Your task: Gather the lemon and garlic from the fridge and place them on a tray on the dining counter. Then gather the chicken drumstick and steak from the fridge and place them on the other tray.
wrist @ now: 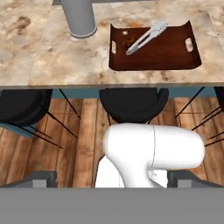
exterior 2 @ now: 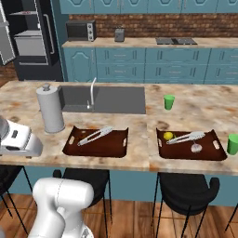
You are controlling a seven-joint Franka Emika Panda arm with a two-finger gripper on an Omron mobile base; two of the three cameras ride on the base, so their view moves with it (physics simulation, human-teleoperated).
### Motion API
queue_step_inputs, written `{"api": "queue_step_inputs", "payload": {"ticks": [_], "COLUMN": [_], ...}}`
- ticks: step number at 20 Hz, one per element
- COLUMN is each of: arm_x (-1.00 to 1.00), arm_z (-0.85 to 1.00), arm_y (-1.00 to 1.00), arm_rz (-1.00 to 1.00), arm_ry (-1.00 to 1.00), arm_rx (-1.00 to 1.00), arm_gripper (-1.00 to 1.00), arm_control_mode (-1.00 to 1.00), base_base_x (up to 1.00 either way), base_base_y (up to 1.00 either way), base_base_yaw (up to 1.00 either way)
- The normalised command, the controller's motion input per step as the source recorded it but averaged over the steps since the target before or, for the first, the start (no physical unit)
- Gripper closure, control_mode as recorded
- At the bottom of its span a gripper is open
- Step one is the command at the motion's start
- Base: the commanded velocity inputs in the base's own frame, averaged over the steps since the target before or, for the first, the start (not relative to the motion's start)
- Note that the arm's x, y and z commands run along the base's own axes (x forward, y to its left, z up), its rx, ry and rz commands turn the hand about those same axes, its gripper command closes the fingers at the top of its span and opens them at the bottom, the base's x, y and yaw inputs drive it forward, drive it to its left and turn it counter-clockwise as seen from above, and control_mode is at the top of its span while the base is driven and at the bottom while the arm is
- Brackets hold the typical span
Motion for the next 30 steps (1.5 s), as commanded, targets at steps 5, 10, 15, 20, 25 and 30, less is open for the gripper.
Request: {"api": "queue_step_inputs", "payload": {"ticks": [5,10,15,20,25,30], "arm_x": [-0.38,0.1,-0.01,0.0,0.0,0.0], "arm_z": [0.15,-0.01,0.0,0.0,0.0,0.0], "arm_y": [-0.47,-0.07,-0.01,0.0,0.0,0.0], "arm_rz": [0.0,0.0,-0.03,0.0,0.0,0.0], "arm_ry": [0.0,0.04,0.0,0.0,0.0,0.0], "arm_rx": [0.0,0.0,0.0,0.0,0.0,0.0], "arm_gripper": [-1.0,-1.0,-1.0,-1.0,-1.0,-1.0], "arm_control_mode": [-1.0,-1.0,1.0,1.0,1.0,1.0], "base_base_x": [0.0,0.0,-0.01,-0.13,-0.19,-0.16], "base_base_y": [0.0,0.0,0.0,0.4,0.96,1.0], "base_base_yaw": [0.0,0.0,-0.03,-0.2,-0.17,-0.1]}}
